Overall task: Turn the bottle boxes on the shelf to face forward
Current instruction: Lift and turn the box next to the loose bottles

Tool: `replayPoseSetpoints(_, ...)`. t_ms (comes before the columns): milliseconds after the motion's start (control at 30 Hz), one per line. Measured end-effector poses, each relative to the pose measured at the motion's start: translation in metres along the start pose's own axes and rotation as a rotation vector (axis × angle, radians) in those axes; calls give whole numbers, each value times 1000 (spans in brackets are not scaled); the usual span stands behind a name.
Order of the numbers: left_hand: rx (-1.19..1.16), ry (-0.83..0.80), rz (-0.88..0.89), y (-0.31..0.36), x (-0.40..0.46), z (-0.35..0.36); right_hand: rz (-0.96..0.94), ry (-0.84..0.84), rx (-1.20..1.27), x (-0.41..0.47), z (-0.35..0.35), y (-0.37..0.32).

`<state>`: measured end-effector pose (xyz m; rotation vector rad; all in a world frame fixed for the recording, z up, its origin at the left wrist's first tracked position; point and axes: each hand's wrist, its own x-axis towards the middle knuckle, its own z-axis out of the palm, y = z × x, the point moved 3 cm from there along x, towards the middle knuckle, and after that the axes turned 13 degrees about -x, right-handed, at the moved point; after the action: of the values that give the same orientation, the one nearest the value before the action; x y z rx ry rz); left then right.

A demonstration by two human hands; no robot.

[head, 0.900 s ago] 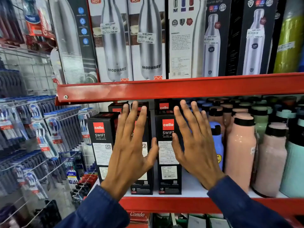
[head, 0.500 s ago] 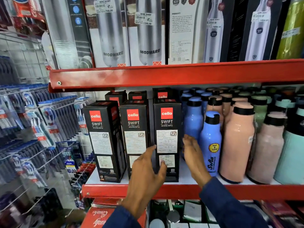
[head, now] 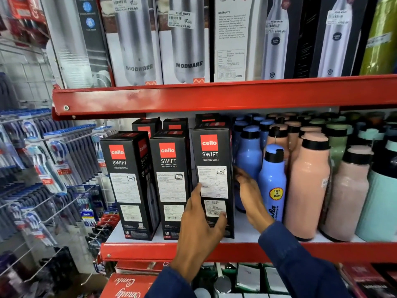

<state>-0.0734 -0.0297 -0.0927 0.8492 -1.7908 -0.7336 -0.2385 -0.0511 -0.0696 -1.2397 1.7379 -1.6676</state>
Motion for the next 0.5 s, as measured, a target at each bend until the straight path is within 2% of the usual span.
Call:
replayPoseSetpoints(133,-55,51,44,2,2,-3,-80,64,92,-15,-16,-3)
replayPoseSetpoints(267,-91,95,77,2,6,-7,-184,67,48,-34,-29,-4)
replayPoseSetpoints(500,-157,39,102,7,19,-15,-322,10,-37,-49,-32,-6)
